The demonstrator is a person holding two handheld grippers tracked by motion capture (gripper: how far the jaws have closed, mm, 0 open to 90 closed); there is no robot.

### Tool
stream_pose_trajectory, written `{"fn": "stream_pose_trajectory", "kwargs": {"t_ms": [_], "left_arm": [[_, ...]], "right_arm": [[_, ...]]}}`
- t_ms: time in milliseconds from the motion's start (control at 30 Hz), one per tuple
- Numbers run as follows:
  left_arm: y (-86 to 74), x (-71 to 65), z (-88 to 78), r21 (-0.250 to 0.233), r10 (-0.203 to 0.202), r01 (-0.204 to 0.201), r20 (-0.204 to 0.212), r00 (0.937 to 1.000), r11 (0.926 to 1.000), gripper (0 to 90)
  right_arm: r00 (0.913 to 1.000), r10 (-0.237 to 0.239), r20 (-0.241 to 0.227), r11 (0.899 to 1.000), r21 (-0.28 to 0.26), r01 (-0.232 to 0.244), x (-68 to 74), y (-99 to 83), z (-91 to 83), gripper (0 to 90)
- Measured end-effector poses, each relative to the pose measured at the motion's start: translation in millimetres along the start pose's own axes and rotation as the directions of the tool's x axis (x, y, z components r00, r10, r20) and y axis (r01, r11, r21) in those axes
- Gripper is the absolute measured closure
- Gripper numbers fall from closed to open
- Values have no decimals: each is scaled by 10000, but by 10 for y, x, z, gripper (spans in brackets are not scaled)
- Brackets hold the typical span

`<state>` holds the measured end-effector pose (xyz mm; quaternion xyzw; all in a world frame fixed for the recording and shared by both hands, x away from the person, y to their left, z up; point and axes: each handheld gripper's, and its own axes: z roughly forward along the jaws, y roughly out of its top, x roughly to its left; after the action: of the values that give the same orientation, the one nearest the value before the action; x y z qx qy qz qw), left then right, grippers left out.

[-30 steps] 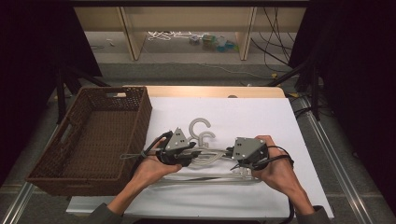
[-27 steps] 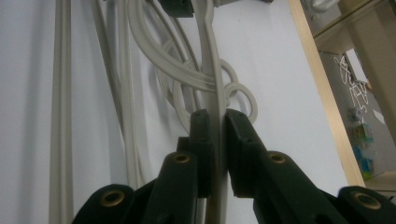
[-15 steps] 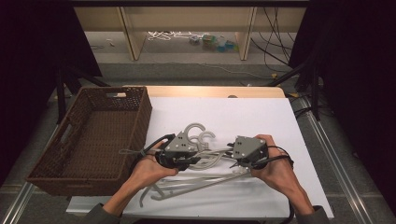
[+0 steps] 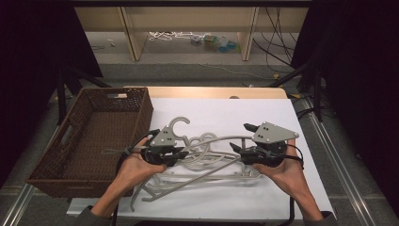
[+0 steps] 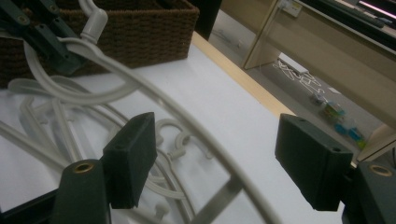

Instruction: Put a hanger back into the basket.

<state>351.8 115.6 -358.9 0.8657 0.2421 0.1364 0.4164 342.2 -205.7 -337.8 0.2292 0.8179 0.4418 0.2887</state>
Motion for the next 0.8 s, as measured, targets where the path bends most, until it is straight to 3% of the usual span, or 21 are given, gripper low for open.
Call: {"fn": "stream_pose_trajectory", "kwargs": {"t_ms": [67, 200, 300, 400, 433, 467, 533, 667, 700, 767, 800], "left_arm": [[3, 34, -78, -196, -199, 196, -143, 9997, 9996, 818], [17, 98, -240, -374, -347, 334, -352, 9988, 9987, 818], [71, 191, -448, -853, -604, 545, -689, 9958, 9949, 818], [116, 232, -562, -840, -583, 506, -910, 9941, 9952, 818], [163, 272, -672, -944, -590, 493, -1029, 9929, 9943, 818], [163, 272, -672, -944, -590, 493, -1029, 9929, 9943, 818], [230, 339, -830, -1290, -751, 601, -1150, 9905, 9898, 818], [272, 429, -984, -1270, -782, 608, -1364, 9876, 9900, 818], [290, 491, -1053, -1331, -914, 711, -1531, 9840, 9885, 818], [295, 537, -1100, -1101, -726, 546, -1675, 9832, 9924, 818], [295, 562, -1115, -1260, -941, 721, -1787, 9794, 9894, 818]], "right_arm": [[9994, 357, -40, 9992, -187, -358, 1, -54, -57, 279], [9981, 612, 33, 9967, -546, -609, 41, -123, -105, 274], [9948, 1011, 101, 9907, -927, -998, 85, -226, -127, 259], [9933, 1146, 131, 9896, -895, -1130, 105, -282, -115, 237], [9911, 1324, 133, 9879, -829, -1309, 127, -339, -91, 234], [9911, 1324, 133, 9879, -829, -1309, 127, -339, -91, 234], [9905, 1376, 65, 9881, -703, -1368, 144, -421, -61, 229], [9901, 1402, 10, 9882, -618, -1398, 162, -480, -37, 230], [9892, 1462, -73, 9878, -534, -1464, 173, -514, -29, 230], [9886, 1500, -96, 9877, -421, -1503, 177, -544, -24, 229], [9886, 1500, -96, 9877, -421, -1503, 177, -544, -24, 229]]}}
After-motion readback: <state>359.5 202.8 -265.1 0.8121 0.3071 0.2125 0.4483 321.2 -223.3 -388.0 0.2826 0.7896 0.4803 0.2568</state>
